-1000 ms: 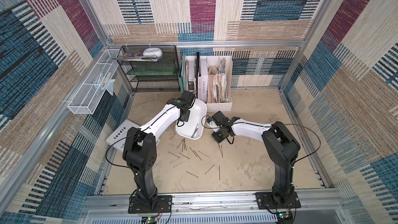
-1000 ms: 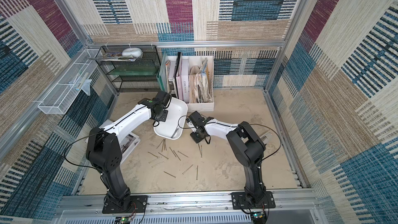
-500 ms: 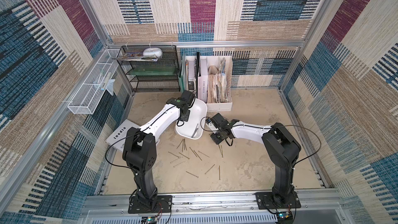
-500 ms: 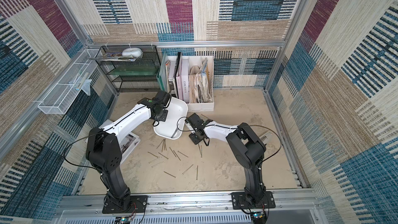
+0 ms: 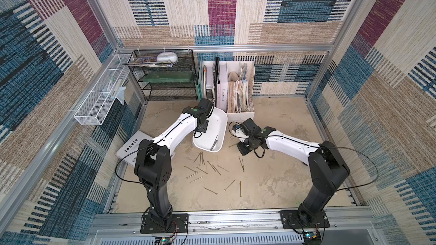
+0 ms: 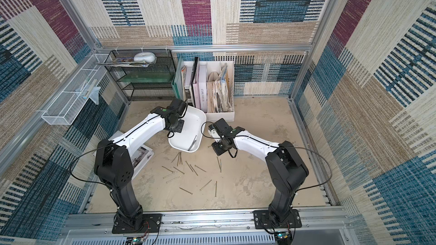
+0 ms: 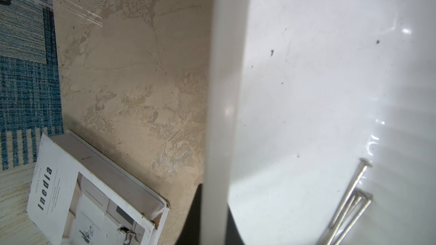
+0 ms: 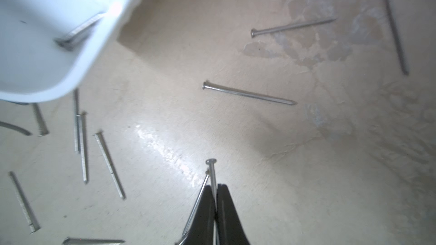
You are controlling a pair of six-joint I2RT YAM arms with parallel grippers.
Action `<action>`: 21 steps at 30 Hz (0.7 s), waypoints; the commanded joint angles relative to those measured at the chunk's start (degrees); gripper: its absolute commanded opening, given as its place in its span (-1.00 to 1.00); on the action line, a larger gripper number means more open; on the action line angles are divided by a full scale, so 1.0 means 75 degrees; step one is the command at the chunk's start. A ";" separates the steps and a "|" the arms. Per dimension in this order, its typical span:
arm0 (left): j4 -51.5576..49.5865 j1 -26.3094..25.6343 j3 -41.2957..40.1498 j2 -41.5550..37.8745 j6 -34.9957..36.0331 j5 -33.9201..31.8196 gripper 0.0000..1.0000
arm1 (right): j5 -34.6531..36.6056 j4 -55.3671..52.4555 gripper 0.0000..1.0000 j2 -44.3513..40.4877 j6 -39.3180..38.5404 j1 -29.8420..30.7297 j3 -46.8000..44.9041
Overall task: Put the nails on the desktop into the storage box
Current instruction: Pick up the nail from the center of the board, then place the nail in the storage box.
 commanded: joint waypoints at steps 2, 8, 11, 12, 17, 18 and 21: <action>-0.0109 0.0008 0.0123 0.0063 -0.0004 0.0132 -1.00 | -0.1443 0.0205 -1.00 -0.0622 0.0413 -0.0036 0.0112; -0.0085 0.0018 0.0110 0.0068 -0.0005 0.0263 -1.00 | -0.3250 0.0490 -1.00 0.0210 0.0410 -0.0064 0.1212; -0.0093 0.0002 0.0125 0.0103 0.0019 0.0301 -1.00 | -0.3987 0.0158 -1.00 0.1224 0.0342 -0.0059 0.2294; -0.0098 -0.0001 0.0133 0.0123 0.0031 0.0302 -1.00 | -0.4213 0.0052 -1.00 0.1562 0.0285 -0.0059 0.2663; -0.0104 0.0010 0.0133 0.0109 0.0044 0.0325 -1.00 | -0.5201 -0.1162 -1.00 0.3362 0.0134 -0.0094 0.4645; -0.0101 0.0008 0.0134 0.0115 0.0052 0.0325 -1.00 | -0.5269 -0.1476 -1.00 0.3669 0.0106 -0.0087 0.4996; -0.0100 0.0015 0.0151 0.0125 0.0054 0.0369 -1.00 | -0.5589 -0.1659 -1.00 0.4246 0.0396 -0.0086 0.5499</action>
